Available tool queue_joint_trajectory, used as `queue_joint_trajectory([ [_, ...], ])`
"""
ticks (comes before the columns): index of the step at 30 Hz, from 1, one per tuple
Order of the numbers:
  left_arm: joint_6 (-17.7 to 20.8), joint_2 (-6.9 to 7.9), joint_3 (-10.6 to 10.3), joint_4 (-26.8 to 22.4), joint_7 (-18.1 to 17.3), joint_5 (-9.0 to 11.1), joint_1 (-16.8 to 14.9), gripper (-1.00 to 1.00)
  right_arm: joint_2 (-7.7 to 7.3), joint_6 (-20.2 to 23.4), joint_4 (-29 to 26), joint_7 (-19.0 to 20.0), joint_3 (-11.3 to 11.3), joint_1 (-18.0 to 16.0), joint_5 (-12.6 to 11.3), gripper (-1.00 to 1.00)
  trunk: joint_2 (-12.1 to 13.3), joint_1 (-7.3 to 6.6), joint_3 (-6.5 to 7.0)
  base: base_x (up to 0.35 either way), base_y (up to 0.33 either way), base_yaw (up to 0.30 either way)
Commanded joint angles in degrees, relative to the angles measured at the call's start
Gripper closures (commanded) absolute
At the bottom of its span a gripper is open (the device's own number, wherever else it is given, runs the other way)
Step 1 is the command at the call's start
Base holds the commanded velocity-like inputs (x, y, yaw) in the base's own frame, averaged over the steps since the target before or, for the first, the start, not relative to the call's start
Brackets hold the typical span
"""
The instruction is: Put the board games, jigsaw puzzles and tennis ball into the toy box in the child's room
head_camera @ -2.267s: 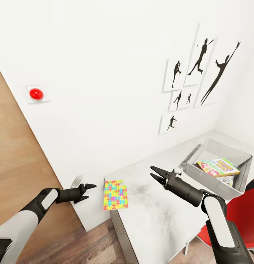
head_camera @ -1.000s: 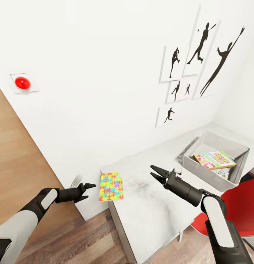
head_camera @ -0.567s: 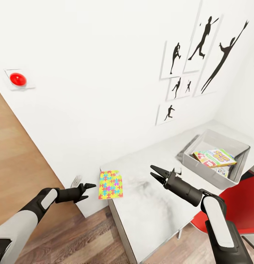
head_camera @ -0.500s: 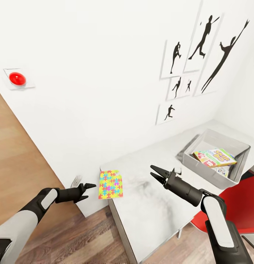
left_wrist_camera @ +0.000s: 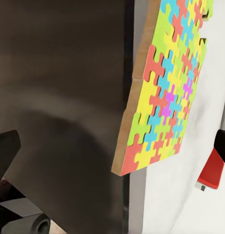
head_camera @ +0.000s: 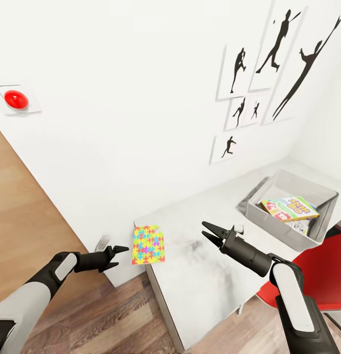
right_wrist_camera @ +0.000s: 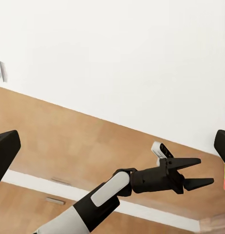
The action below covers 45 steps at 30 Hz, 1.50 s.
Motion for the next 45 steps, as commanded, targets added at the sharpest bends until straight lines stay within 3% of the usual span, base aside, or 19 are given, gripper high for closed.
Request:
queue_joint_trajectory([
  [1, 0.2, 0.05, -0.3, 0.0, -0.1, 0.3, 0.0, -1.0, 0.01, 0.3, 0.0, 0.4, -0.1, -0.1, 0.3, -1.0, -0.1, 0.03, -0.2, 0.0, -0.009, 0.0],
  [45, 0.1, 0.16, -0.3, 0.0, -0.1, 0.3, 0.0, -1.0, 0.1, 0.2, -0.1, 0.4, -0.2, -0.1, 0.3, -1.0, -0.1, 0.03, -4.29, 0.017, -0.064, 0.0],
])
